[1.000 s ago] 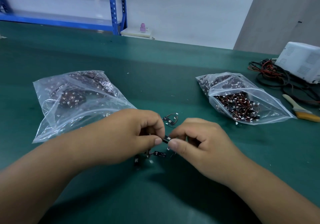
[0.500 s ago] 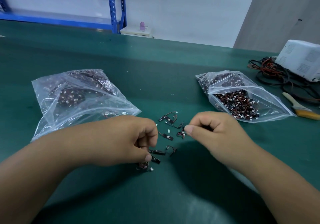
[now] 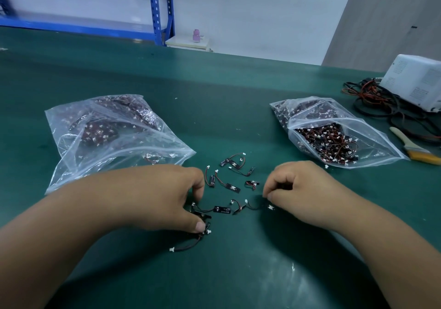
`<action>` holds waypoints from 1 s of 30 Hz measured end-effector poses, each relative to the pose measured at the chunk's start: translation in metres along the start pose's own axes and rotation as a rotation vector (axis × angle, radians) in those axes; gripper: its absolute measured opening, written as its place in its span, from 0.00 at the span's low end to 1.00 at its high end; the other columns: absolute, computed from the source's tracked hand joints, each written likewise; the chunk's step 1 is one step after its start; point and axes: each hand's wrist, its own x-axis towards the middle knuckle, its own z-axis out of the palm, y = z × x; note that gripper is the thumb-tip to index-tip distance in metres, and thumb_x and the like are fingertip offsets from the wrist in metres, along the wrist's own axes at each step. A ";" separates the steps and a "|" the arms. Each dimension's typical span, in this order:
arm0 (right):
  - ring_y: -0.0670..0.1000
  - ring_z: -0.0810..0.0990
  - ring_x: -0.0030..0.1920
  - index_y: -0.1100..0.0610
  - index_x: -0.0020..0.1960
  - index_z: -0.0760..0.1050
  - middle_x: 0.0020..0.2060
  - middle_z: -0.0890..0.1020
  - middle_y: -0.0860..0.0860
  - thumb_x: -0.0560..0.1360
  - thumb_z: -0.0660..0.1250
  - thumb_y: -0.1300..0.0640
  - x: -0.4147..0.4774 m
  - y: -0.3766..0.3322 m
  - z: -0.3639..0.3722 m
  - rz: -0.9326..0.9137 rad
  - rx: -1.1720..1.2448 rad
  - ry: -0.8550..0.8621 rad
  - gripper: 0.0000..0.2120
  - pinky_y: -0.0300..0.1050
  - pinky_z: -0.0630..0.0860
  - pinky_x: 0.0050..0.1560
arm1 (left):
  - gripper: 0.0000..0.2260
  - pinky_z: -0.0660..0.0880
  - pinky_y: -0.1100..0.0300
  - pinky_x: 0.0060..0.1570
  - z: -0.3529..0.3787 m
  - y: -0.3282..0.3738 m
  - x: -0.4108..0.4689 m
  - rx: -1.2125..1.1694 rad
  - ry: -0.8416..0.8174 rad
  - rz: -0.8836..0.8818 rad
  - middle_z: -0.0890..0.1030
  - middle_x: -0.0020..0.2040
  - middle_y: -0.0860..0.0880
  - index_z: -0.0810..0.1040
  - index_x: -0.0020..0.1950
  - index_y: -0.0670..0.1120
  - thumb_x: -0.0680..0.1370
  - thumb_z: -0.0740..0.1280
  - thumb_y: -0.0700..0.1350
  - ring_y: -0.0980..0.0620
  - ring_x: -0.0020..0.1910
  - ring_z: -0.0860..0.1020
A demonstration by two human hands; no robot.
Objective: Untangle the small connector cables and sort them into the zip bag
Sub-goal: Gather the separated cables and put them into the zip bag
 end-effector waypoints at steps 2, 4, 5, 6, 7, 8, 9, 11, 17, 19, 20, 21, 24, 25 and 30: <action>0.42 0.79 0.33 0.41 0.38 0.81 0.34 0.82 0.39 0.66 0.66 0.55 0.002 0.003 0.000 0.011 0.007 0.076 0.10 0.42 0.79 0.37 | 0.16 0.68 0.65 0.34 0.001 -0.001 0.000 -0.003 -0.010 0.015 0.77 0.39 0.64 0.69 0.50 0.63 0.70 0.71 0.64 0.67 0.37 0.74; 0.40 0.77 0.30 0.40 0.39 0.81 0.33 0.81 0.38 0.70 0.68 0.58 0.005 0.008 0.001 0.041 0.047 0.173 0.12 0.35 0.74 0.32 | 0.12 0.66 0.65 0.34 0.001 0.000 0.000 -0.010 -0.022 0.031 0.77 0.40 0.67 0.69 0.51 0.63 0.72 0.70 0.59 0.69 0.38 0.73; 0.40 0.76 0.29 0.40 0.40 0.80 0.33 0.81 0.37 0.71 0.69 0.59 0.006 0.011 0.001 0.063 0.075 0.220 0.13 0.34 0.72 0.31 | 0.11 0.66 0.66 0.34 0.001 0.000 0.000 -0.007 -0.022 0.033 0.77 0.40 0.67 0.70 0.50 0.63 0.72 0.69 0.57 0.68 0.37 0.73; 0.40 0.75 0.28 0.41 0.40 0.81 0.33 0.81 0.37 0.72 0.69 0.60 0.007 0.013 0.002 0.085 0.097 0.262 0.13 0.33 0.70 0.30 | 0.09 0.66 0.67 0.33 0.001 0.000 0.000 -0.001 -0.022 0.034 0.76 0.40 0.68 0.70 0.49 0.63 0.72 0.68 0.55 0.68 0.37 0.74; 0.40 0.75 0.28 0.43 0.40 0.81 0.33 0.81 0.38 0.72 0.69 0.61 0.008 0.015 0.002 0.104 0.110 0.294 0.12 0.34 0.70 0.30 | 0.08 0.66 0.68 0.32 0.000 0.000 0.000 0.009 -0.024 0.036 0.76 0.40 0.69 0.71 0.48 0.62 0.72 0.67 0.54 0.68 0.37 0.73; 0.40 0.75 0.27 0.45 0.39 0.81 0.32 0.81 0.38 0.72 0.69 0.61 0.009 0.016 0.002 0.118 0.116 0.319 0.11 0.33 0.69 0.29 | 0.07 0.64 0.69 0.31 0.000 0.000 0.001 0.020 -0.029 0.038 0.74 0.40 0.72 0.71 0.48 0.61 0.73 0.66 0.53 0.69 0.36 0.73; 0.40 0.74 0.27 0.46 0.38 0.81 0.32 0.81 0.38 0.72 0.69 0.61 0.010 0.016 0.001 0.127 0.118 0.336 0.11 0.32 0.68 0.28 | 0.05 0.64 0.70 0.30 0.000 0.000 0.002 0.032 -0.034 0.038 0.73 0.40 0.73 0.72 0.47 0.60 0.73 0.66 0.52 0.70 0.36 0.72; 0.40 0.74 0.27 0.47 0.37 0.80 0.31 0.80 0.37 0.72 0.69 0.62 0.010 0.016 0.001 0.131 0.120 0.355 0.11 0.31 0.68 0.27 | 0.04 0.65 0.69 0.31 0.000 -0.002 0.003 0.045 -0.035 0.029 0.73 0.39 0.74 0.73 0.45 0.59 0.73 0.66 0.52 0.67 0.35 0.73; 0.41 0.75 0.27 0.45 0.38 0.81 0.33 0.81 0.38 0.72 0.69 0.60 0.012 0.019 0.006 0.142 0.111 0.359 0.11 0.31 0.69 0.27 | 0.05 0.72 0.64 0.34 -0.003 -0.007 0.002 0.039 0.006 0.008 0.77 0.38 0.66 0.74 0.44 0.58 0.70 0.64 0.49 0.61 0.35 0.75; 0.41 0.75 0.28 0.44 0.38 0.81 0.34 0.81 0.38 0.72 0.69 0.59 0.012 0.019 0.009 0.132 0.112 0.327 0.11 0.32 0.70 0.29 | 0.04 0.73 0.64 0.35 -0.002 -0.007 0.004 0.025 0.042 0.016 0.78 0.39 0.63 0.75 0.43 0.57 0.70 0.64 0.48 0.61 0.36 0.76; 0.41 0.76 0.30 0.44 0.38 0.81 0.34 0.81 0.38 0.73 0.70 0.59 0.012 0.019 0.010 0.122 0.107 0.307 0.11 0.33 0.71 0.31 | 0.04 0.74 0.64 0.36 -0.001 -0.007 0.005 0.020 0.057 0.021 0.78 0.39 0.61 0.75 0.43 0.57 0.71 0.65 0.48 0.61 0.37 0.76; 0.41 0.77 0.31 0.44 0.38 0.81 0.35 0.82 0.37 0.73 0.70 0.59 0.012 0.018 0.011 0.111 0.097 0.290 0.11 0.34 0.73 0.33 | 0.04 0.75 0.63 0.38 -0.001 -0.006 0.005 0.021 0.069 0.027 0.79 0.40 0.60 0.75 0.43 0.56 0.71 0.65 0.48 0.61 0.38 0.76; 0.42 0.79 0.33 0.43 0.38 0.81 0.35 0.82 0.38 0.72 0.71 0.59 0.011 0.017 0.012 0.092 0.072 0.275 0.11 0.39 0.78 0.39 | 0.03 0.76 0.61 0.43 0.001 -0.006 0.007 0.022 0.088 0.052 0.77 0.43 0.59 0.75 0.43 0.55 0.71 0.65 0.47 0.61 0.41 0.75; 0.42 0.79 0.33 0.42 0.39 0.81 0.35 0.82 0.38 0.72 0.71 0.59 0.011 0.017 0.012 0.089 0.070 0.278 0.11 0.40 0.79 0.39 | 0.03 0.76 0.60 0.44 0.001 -0.007 0.008 0.014 0.093 0.063 0.76 0.44 0.59 0.75 0.43 0.55 0.71 0.65 0.47 0.61 0.41 0.75; 0.40 0.76 0.29 0.43 0.38 0.81 0.33 0.81 0.36 0.73 0.70 0.59 0.013 0.020 0.012 0.088 0.100 0.310 0.11 0.32 0.71 0.31 | 0.08 0.73 0.64 0.36 0.000 -0.008 0.009 -0.035 0.097 0.107 0.77 0.42 0.63 0.73 0.44 0.59 0.71 0.66 0.46 0.63 0.39 0.75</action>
